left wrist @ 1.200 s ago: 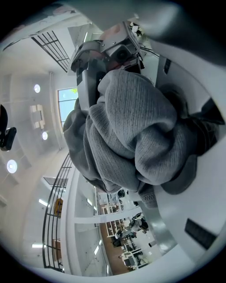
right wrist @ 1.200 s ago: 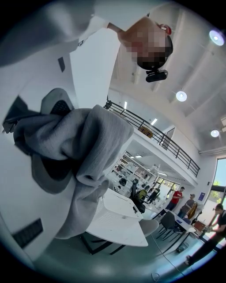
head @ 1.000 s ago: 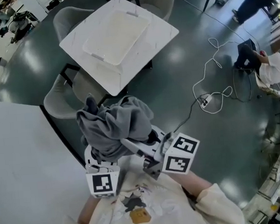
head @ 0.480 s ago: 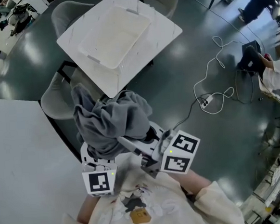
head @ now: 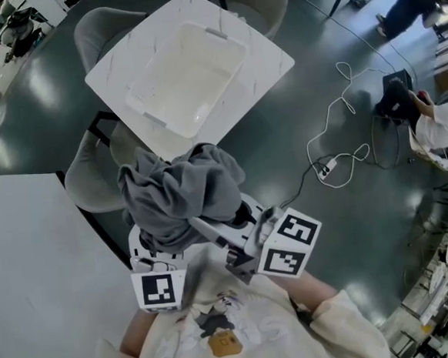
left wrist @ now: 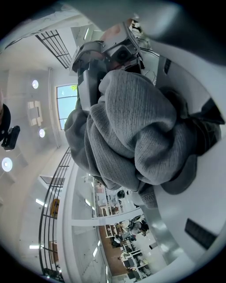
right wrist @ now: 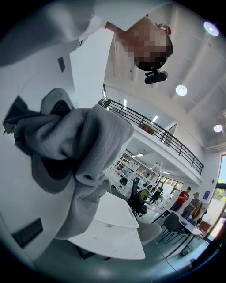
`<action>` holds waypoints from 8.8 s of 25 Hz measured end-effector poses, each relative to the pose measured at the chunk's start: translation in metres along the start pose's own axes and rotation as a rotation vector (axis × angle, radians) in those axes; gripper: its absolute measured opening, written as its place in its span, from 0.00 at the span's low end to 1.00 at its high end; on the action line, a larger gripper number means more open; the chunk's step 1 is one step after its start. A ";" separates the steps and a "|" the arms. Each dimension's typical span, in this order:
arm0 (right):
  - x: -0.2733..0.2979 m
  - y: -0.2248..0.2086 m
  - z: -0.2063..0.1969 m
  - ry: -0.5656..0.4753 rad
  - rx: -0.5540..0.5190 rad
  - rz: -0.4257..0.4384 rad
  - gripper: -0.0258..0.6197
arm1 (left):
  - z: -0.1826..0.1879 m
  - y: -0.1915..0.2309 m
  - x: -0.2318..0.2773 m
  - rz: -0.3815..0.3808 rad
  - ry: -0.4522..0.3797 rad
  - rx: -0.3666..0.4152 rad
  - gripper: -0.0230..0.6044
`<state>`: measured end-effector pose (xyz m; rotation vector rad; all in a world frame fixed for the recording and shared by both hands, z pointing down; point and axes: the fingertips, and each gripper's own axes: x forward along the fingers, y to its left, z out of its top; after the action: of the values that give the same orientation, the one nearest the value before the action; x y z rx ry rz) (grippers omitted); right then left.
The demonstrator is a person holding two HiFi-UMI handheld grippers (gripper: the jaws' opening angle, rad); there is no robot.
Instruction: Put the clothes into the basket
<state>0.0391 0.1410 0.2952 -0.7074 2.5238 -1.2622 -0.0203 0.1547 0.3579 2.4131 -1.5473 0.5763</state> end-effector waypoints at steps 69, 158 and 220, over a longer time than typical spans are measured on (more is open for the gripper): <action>0.165 -0.210 0.192 -0.017 0.117 -0.188 0.33 | 0.076 0.131 0.286 -0.151 0.087 -0.011 0.32; 0.208 -0.546 0.113 0.241 0.388 -0.937 0.33 | -0.149 0.138 0.509 -0.122 0.768 -0.272 0.32; 0.196 -0.482 0.168 0.053 0.340 -0.766 0.58 | -0.007 0.146 0.449 -0.108 0.240 -0.331 0.50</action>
<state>0.0921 -0.3228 0.5806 -1.6424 2.0233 -1.8824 0.0123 -0.2729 0.5559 2.0804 -1.2903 0.5201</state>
